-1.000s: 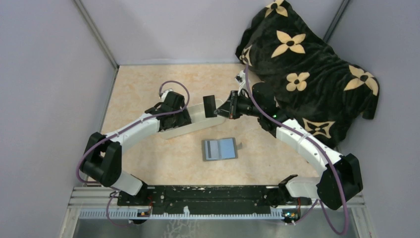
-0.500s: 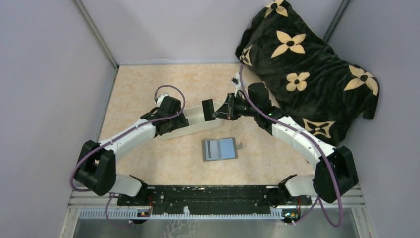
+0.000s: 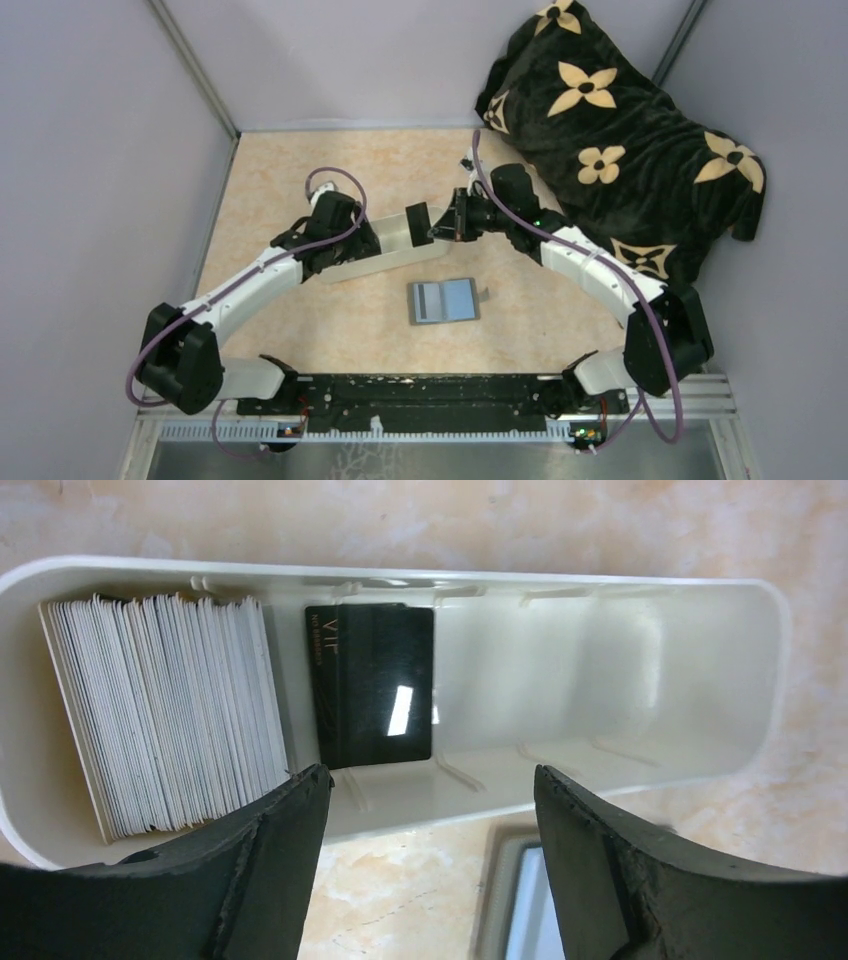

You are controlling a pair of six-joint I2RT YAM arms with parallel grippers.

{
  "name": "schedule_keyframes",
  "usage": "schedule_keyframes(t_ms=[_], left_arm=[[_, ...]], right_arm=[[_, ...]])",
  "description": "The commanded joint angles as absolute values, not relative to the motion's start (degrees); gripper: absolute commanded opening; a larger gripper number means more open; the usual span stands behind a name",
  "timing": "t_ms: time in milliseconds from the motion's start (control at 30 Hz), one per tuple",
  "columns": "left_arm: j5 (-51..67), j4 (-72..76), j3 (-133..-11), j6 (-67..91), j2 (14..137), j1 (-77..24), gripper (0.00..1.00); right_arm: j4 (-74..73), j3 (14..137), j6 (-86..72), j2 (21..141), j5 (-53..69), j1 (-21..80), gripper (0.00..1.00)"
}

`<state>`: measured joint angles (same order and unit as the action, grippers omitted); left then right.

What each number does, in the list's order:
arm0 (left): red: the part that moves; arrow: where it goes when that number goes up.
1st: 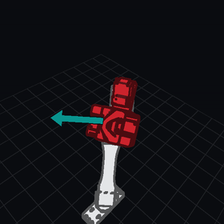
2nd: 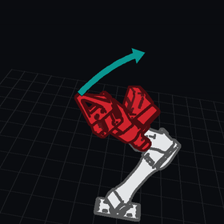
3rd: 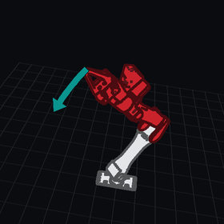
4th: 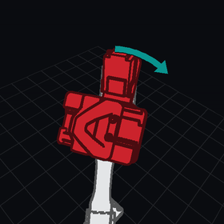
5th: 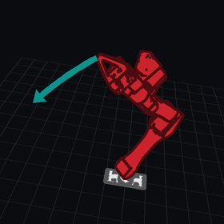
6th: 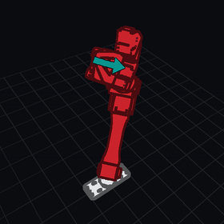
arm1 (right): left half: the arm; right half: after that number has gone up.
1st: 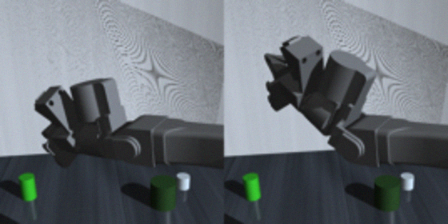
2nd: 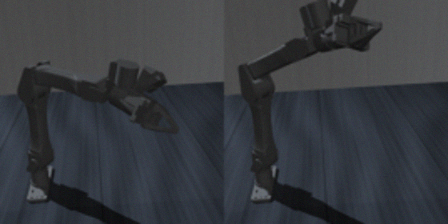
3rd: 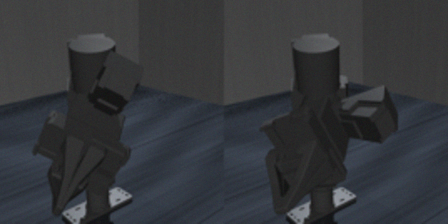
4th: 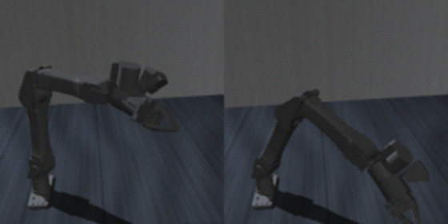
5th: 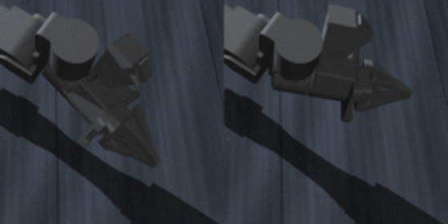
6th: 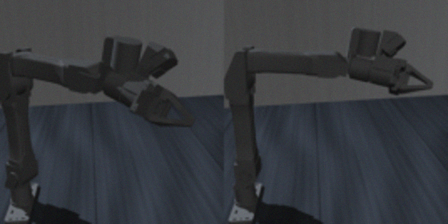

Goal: Take the credit cards out of the card holder

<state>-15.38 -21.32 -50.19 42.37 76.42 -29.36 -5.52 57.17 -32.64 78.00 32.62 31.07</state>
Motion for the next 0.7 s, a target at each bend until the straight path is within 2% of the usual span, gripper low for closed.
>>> schedule_keyframes(t_ms=[0,400,667], left_arm=[[-13.4,-18.6,-51.6,40.9,70.8,-29.1,0.81],[-22.2,-26.3,-51.7,41.4,61.3,-29.2,0.83],[-28.0,-31.2,-49.7,42.6,56.1,-29.1,0.84]], right_arm=[[-9.4,64.5,-28.8,80.9,29.6,33.3,0.0],[-32.7,90.3,-25.6,100.9,11.4,44.0,0.0],[-41.6,105.5,-25.6,112.2,2.9,50.0,0.0]])
